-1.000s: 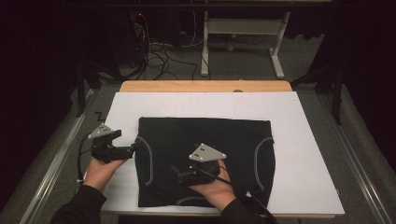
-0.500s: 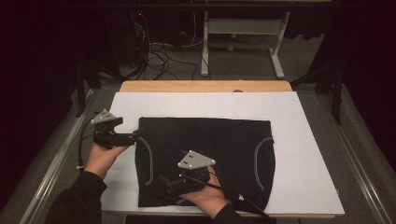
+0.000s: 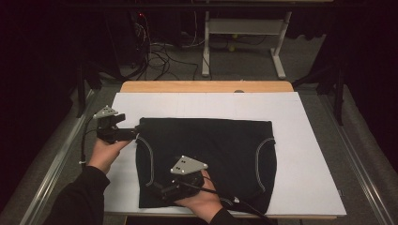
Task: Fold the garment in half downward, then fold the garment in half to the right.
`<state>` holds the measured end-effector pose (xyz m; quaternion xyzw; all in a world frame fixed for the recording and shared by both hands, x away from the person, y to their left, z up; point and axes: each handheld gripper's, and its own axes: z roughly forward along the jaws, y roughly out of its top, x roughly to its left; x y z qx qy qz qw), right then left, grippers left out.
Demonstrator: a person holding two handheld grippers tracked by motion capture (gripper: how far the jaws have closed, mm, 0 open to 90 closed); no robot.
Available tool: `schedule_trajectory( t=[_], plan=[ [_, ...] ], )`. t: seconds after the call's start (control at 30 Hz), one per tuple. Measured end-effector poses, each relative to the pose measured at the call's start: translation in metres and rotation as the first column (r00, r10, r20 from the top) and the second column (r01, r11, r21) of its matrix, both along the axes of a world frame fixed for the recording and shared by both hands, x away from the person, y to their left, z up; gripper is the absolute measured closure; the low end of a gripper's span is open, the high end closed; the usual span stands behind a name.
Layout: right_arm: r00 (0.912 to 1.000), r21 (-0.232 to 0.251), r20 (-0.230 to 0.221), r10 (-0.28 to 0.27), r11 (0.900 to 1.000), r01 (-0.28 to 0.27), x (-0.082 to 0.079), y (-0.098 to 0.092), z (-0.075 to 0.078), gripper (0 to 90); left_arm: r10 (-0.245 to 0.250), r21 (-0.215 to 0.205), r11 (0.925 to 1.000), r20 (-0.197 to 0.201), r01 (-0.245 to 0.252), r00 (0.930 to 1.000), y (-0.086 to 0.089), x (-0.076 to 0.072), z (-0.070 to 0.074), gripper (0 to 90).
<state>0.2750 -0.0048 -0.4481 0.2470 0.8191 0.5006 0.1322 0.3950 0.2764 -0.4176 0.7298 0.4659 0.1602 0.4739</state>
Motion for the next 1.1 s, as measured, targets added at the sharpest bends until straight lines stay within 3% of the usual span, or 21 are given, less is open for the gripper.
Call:
schedule_trajectory(
  t=[0.37, 0.63, 0.83, 0.93, 1.0, 1.1],
  plan=[
    [0.9999, -0.004, 0.004, 0.011, 1.0, -0.011, -0.003, 0.004, -0.001, 0.0, 0.004, 0.02, 0.9998, -0.025, -0.003, 0.9997, -0.001, 0.018, -0.002, 0.0],
    [0.9996, -0.001, -0.008, 0.027, 1.0, -0.027, -0.007, 0.007, -0.001, 0.0, 0.013, 0.069, 0.9976, -0.061, -0.009, 0.9981, -0.005, 0.037, -0.001, 0.0],
    [0.9993, -0.008, -0.009, 0.037, 0.999, -0.038, -0.008, 0.008, -0.001, 0.0, 0.044, 0.01, 0.999, -0.154, -0.043, 0.9871, 0.004, 0.054, -0.016, 6.9],
    [0.9992, -0.016, -0.009, 0.039, 0.999, -0.039, -0.011, 0.007, -0.002, 0.0, 0.06, 0.052, 0.9973, -0.189, -0.051, 0.9802, 0.002, 0.062, -0.03, 12.4],
    [0.9991, -0.023, -0.018, 0.038, 0.999, -0.038, -0.013, 0.007, -0.003, 0.0, 0.062, 0.041, 0.9977, -0.222, -0.054, 0.9732, 0.0, 0.066, -0.039, 12.5],
    [0.9987, -0.028, -0.021, 0.047, 0.998, -0.047, -0.016, 0.008, -0.003, 0.0, 0.065, 0.046, 0.9974, -0.238, -0.056, 0.9692, -0.003, 0.072, -0.051, 19.6]
  ],
)
